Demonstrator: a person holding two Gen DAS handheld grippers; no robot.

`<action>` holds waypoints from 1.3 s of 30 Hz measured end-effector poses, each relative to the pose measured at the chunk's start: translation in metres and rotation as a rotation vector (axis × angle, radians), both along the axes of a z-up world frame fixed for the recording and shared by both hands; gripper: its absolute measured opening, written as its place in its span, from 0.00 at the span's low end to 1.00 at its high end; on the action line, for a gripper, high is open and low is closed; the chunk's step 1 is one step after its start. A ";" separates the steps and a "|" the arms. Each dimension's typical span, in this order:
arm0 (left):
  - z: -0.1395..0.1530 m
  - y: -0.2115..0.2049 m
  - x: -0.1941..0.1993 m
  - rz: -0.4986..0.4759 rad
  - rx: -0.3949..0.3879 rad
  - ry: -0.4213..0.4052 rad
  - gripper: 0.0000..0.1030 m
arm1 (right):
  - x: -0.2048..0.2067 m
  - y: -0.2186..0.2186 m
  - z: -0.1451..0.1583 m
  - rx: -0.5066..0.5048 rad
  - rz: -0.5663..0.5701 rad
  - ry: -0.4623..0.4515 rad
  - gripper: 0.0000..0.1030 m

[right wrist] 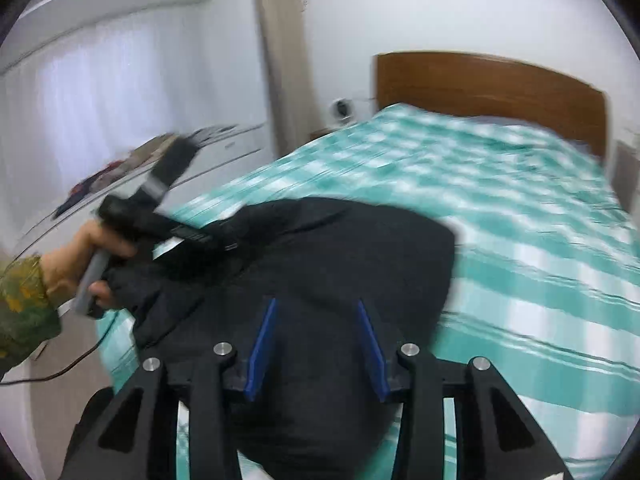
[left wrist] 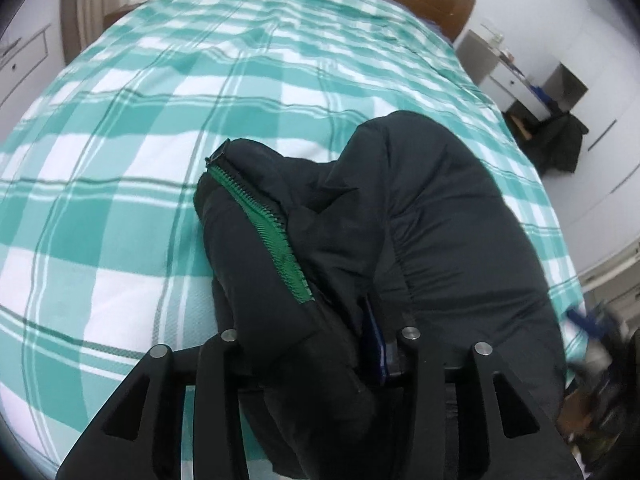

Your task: Fold large clothes

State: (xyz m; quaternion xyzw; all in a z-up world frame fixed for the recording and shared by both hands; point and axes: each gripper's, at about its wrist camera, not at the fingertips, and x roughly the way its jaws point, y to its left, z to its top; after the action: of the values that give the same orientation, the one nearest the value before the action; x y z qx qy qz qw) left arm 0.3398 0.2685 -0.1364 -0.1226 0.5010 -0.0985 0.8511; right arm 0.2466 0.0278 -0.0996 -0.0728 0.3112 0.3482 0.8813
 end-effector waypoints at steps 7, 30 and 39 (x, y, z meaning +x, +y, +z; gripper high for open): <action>-0.038 0.012 0.008 0.024 -0.083 0.064 0.42 | 0.019 0.030 -0.077 -0.064 0.020 0.105 0.40; -0.054 0.024 0.019 -0.021 -0.065 0.244 0.52 | -0.020 0.126 -0.119 -0.129 0.125 0.155 0.38; -0.057 0.028 -0.001 0.052 -0.101 0.153 0.54 | -0.030 0.122 -0.078 -0.133 0.211 0.265 0.39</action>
State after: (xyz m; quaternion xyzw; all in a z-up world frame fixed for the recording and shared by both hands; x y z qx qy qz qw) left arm 0.3391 0.2965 -0.1935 -0.1856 0.5554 -0.0919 0.8054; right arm 0.2162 0.1495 -0.1773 -0.1168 0.4378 0.4238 0.7843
